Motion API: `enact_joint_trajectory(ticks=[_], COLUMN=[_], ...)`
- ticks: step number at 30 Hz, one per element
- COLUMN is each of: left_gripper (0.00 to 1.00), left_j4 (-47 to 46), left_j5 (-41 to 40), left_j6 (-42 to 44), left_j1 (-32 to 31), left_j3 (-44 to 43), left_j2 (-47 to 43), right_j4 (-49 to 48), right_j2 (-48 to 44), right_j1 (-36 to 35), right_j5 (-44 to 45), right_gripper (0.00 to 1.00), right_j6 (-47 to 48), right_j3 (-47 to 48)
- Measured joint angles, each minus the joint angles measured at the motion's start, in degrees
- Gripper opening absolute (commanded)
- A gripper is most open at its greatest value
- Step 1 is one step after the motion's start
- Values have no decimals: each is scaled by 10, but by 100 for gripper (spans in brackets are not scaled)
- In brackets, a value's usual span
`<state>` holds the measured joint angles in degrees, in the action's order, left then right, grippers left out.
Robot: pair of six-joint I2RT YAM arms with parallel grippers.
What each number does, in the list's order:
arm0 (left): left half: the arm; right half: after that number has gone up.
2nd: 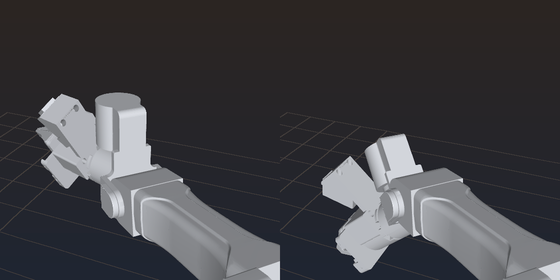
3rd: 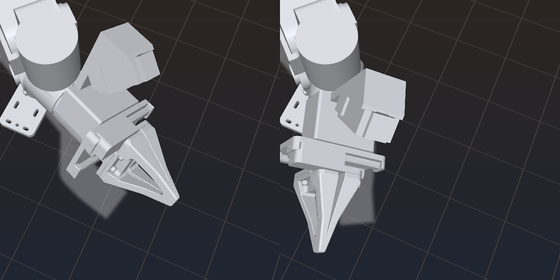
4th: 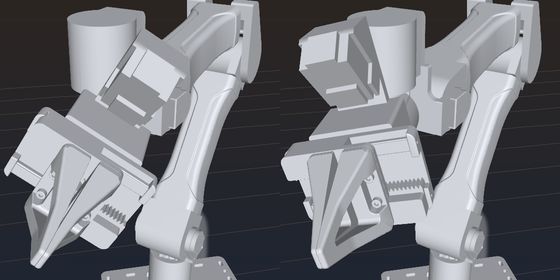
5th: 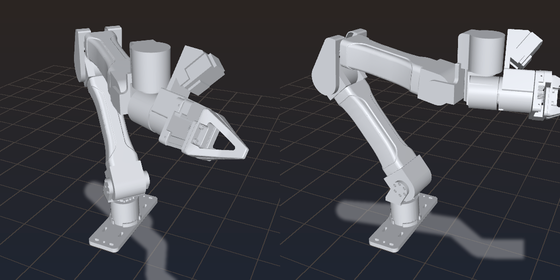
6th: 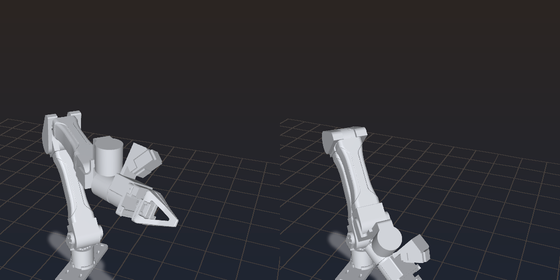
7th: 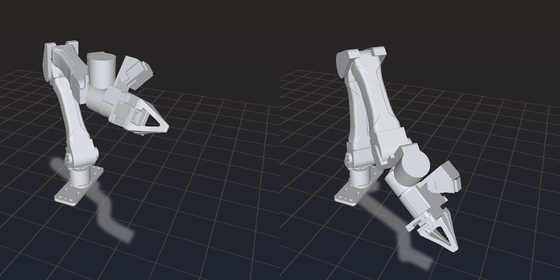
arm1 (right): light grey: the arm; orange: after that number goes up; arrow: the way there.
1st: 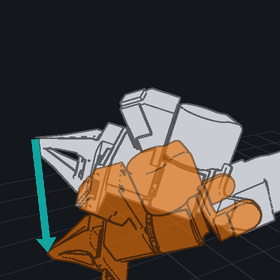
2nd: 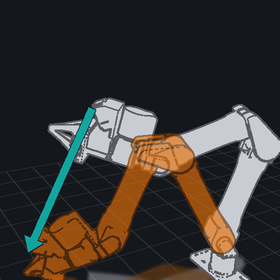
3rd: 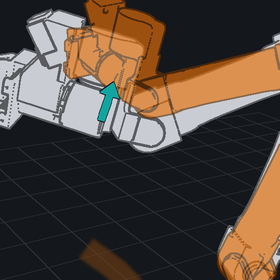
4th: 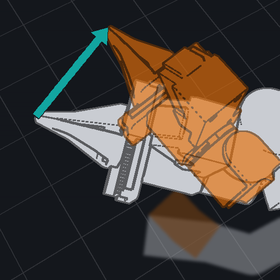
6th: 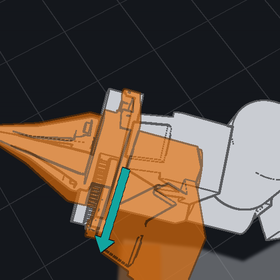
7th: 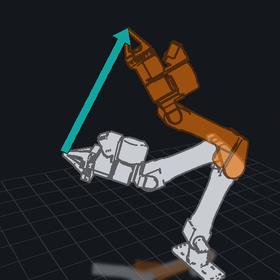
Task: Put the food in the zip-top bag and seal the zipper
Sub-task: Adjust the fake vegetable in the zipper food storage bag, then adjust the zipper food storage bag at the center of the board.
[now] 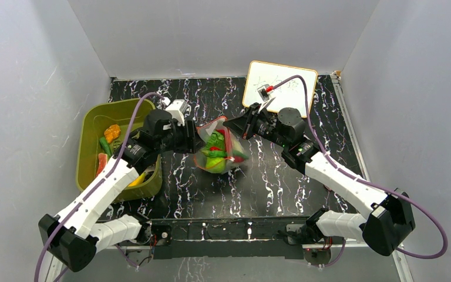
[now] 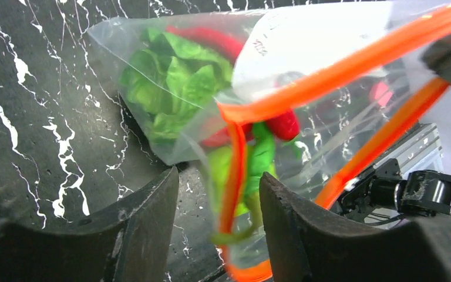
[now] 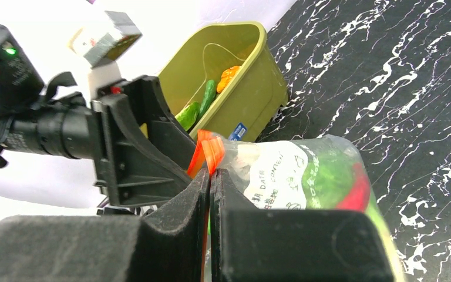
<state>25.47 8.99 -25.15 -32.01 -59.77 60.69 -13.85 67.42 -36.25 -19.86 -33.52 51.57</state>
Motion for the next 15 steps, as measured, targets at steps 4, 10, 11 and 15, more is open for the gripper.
enact_joint_trajectory(ticks=[4, 10, 11, 15], left_gripper=[43, 0, 0, 0], left_j4=[-19, -44, -49, -62], left_j5=[-5, -6, -4, 11], left_j6=[1, 8, 11, 16], left_j1=[0, 0, 0, 0], left_j3=[15, 10, 10, 4], left_j2=[19, 47, 47, 47], right_j4=[-5, -13, -13, -12], right_j2=[0, 0, 1, 1], right_j1=[0, 0, 0, 0], right_j5=[-2, -2, -2, 7], right_gripper=[0, 0, 0, 0], right_j6=[-9, -16, -16, -16], right_j3=[0, -9, -10, -12])
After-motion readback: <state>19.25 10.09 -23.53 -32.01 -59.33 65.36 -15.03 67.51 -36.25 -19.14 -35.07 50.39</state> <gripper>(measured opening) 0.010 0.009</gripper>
